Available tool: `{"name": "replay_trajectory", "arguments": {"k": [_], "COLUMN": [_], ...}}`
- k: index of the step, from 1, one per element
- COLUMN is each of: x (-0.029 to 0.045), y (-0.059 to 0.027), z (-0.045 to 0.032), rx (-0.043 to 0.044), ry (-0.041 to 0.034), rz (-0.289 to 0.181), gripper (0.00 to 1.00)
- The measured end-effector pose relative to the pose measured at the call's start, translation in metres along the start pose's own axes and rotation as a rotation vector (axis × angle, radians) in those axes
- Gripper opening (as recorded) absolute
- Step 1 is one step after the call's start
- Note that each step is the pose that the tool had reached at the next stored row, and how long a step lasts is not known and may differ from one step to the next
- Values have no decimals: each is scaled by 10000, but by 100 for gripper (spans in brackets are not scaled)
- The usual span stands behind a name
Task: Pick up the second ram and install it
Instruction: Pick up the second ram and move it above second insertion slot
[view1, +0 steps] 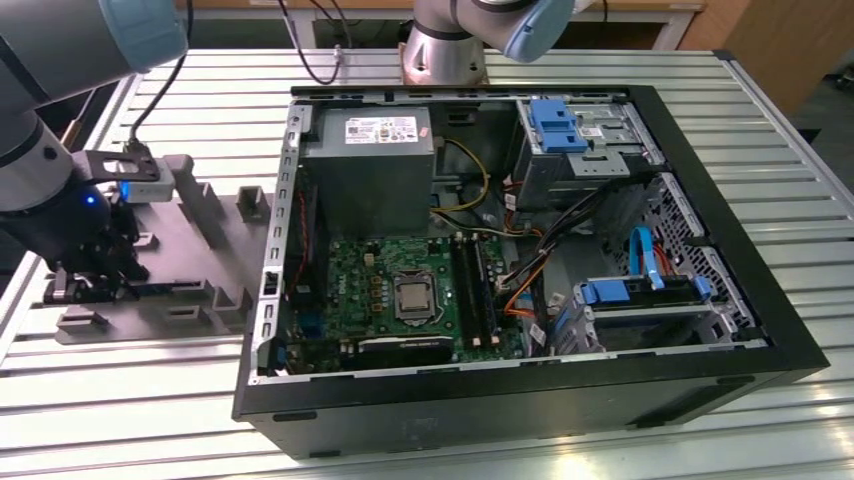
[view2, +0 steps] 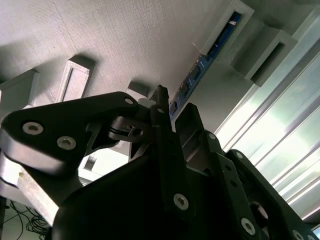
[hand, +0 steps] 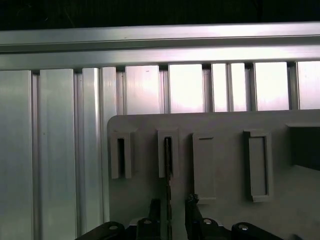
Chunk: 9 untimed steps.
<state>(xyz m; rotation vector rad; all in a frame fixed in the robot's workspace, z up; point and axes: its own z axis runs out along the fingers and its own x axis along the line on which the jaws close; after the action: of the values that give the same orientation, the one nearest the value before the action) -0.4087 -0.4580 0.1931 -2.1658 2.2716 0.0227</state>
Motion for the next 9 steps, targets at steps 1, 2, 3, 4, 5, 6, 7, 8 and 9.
{"name": "replay_trajectory", "arguments": {"k": [1,2,3,4,5,6,7,8,9], "x": [0,0,0,0,0,-1,0,0,0], "y": [0,0,0,0,0,-1,-1,-1,-1], "z": [0,1,3,7,12,18,26,33,42], "rx": [1,1,2,2,2,2,2,0,0], "ry": [0,-1,-1,-2,-2,-2,-1,0,0], "rz": [0,0,0,1,0,1,0,0,1], "gripper": [33,33,33,33,33,33,33,33,33]}}
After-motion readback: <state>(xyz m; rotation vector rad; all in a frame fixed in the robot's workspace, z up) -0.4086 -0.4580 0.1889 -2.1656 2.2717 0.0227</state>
